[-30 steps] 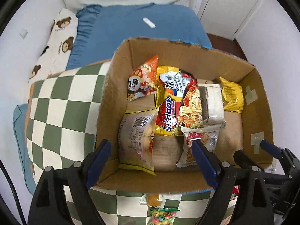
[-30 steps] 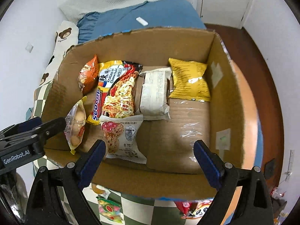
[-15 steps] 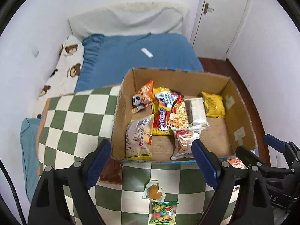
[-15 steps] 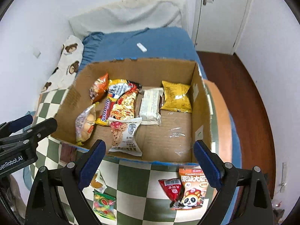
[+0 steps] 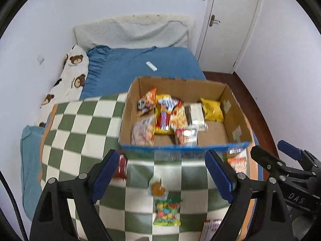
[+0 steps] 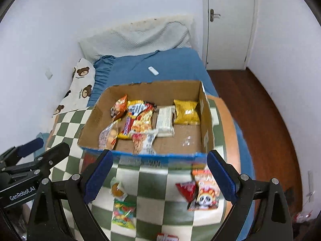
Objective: Organize snacks
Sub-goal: 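Move both tools back toward the remaining snacks on the bed, then grasp the watermelon candy bag with left tool while right tool grasps red spicy strip pack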
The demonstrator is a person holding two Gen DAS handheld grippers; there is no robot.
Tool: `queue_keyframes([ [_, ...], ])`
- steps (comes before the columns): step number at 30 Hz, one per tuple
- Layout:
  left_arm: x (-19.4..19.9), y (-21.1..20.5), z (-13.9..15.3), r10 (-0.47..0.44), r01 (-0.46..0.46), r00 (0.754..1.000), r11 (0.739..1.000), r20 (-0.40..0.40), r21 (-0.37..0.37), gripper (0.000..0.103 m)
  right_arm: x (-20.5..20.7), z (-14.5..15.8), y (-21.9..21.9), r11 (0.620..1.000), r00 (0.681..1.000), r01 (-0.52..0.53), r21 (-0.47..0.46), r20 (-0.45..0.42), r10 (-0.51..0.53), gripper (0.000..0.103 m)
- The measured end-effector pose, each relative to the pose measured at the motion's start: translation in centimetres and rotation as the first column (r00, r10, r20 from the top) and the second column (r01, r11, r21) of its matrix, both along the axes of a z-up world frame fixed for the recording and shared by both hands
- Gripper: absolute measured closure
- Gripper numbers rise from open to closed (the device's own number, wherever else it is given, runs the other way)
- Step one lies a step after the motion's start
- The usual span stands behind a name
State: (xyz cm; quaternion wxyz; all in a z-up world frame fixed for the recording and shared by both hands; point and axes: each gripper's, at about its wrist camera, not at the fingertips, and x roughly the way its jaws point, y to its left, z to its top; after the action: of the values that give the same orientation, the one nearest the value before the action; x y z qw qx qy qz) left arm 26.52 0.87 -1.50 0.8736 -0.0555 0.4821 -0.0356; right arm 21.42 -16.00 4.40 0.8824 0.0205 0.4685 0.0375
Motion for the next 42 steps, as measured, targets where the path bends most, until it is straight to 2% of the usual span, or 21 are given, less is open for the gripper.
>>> queue_keyframes([
  [2,-1.1,-0.1,-1.4,-0.009,0.01,0.999,1.0,-0.044,0.012,0.015,-1.1,-1.1,-0.4,0.999,0.999,-0.01,0.04,-0.038,0.011,0.006],
  [4,-2.5,-0.3,-4.3,-0.016,0.02,0.993,0.999,-0.115,0.032,0.015,-2.8,-3.4,-1.0,0.996,0.995,-0.007,0.087,-0.099,0.015,0.006],
  [7,-4.2,-0.7,-8.7,-0.023,0.032,0.971,0.999,-0.236,0.037,0.015,-6.1,-8.6,-2.0,0.993,0.975,0.032,0.109,-0.223,-0.007,0.008],
  [8,-4.8,-0.9,-10.3,-0.024,0.035,0.961,0.999,-0.277,0.036,0.015,-6.9,-10.0,-2.2,0.993,0.966,0.039,0.115,-0.259,-0.008,0.017],
  [9,-5.2,-1.1,-11.7,-0.025,0.04,0.951,0.998,-0.307,0.044,0.015,-7.9,-11.9,-2.4,0.992,0.951,0.046,0.122,-0.31,-0.006,0.031],
  [11,-5.8,-1.9,-14.3,-0.021,0.062,0.932,0.993,-0.362,0.102,0.015,-9.9,-15.3,-2.9,0.99,0.917,0.066,0.127,-0.398,-0.01,0.032],
  [14,-6.4,-2.8,-16.8,-0.02,0.082,0.918,0.987,-0.395,0.139,0.015,-12.7,-19.2,-2.9,0.992,0.886,0.084,0.096,-0.462,-0.03,0.032],
  [17,-6.1,-3.1,-18.7,-0.015,0.078,0.901,0.989,-0.434,0.128,0.015,-13.8,-22.1,-2.7,0.991,0.853,0.107,0.086,-0.52,-0.046,0.032],
  [20,-5.5,-3.5,-20.2,-0.014,0.076,0.887,0.99,-0.462,0.116,0.015,-14.4,-24.8,-1.5,0.997,0.837,0.074,0.03,-0.546,-0.046,0.032],
  [22,-4.8,-3.8,-21.2,-0.023,0.077,0.872,0.993,-0.488,0.091,0.015,-14.5,-25.6,-0.7,0.999,0.853,0.036,-0.035,-0.52,-0.049,0.032],
  [25,-3.6,-4.2,-22.6,-0.035,0.065,0.852,0.997,-0.522,0.039,0.015,-14.7,-25.8,-0.1,0.994,0.877,0.005,-0.108,-0.477,-0.056,0.043],
  [30,-2.1,-5.9,-24.1,-0.078,0.098,0.843,0.995,-0.533,0.01,0.017,-13.5,-24.4,-0.9,0.995,0.896,0.024,-0.096,-0.44,-0.064,0.046],
  [33,-2.1,-6.5,-24.9,-0.094,0.12,0.833,0.993,-0.545,0.011,0.051,-11.8,-23.2,-1.3,0.996,0.908,0.03,-0.09,-0.414,-0.065,0.046],
  [35,-2.6,-6.4,-24.8,-0.095,0.116,0.836,0.993,-0.54,0.004,0.053,-10.6,-22.7,-1.3,0.996,0.913,0.019,-0.085,-0.404,-0.053,0.046],
  [38,-3.9,-5.9,-24.6,-0.095,0.114,0.837,0.993,-0.539,0.002,0.053,-9.7,-22.2,-2.1,0.999,0.901,0.037,-0.028,-0.43,-0.046,0.043],
  [40,-4.6,-5.4,-25.3,-0.093,0.093,0.826,0.995,-0.556,-0.029,0.053,-10.0,-21.7,-3.0,0.998,0.898,0.06,-0.005,-0.436,-0.056,0.035],
  [41,-4.7,-5.4,-25.6,-0.091,0.083,0.821,0.996,-0.564,-0.04,0.052,-10.2,-21.4,-3.5,0.998,0.898,0.064,-0.001,-0.436,-0.058,0.027],
  [42,-4.7,-5.3,-26.0,-0.091,0.077,0.817,0.996,-0.57,-0.048,0.052,-10.5,-21.2,-3.8,0.997,0.897,0.071,0.013,-0.439,-0.058,0.026],
])
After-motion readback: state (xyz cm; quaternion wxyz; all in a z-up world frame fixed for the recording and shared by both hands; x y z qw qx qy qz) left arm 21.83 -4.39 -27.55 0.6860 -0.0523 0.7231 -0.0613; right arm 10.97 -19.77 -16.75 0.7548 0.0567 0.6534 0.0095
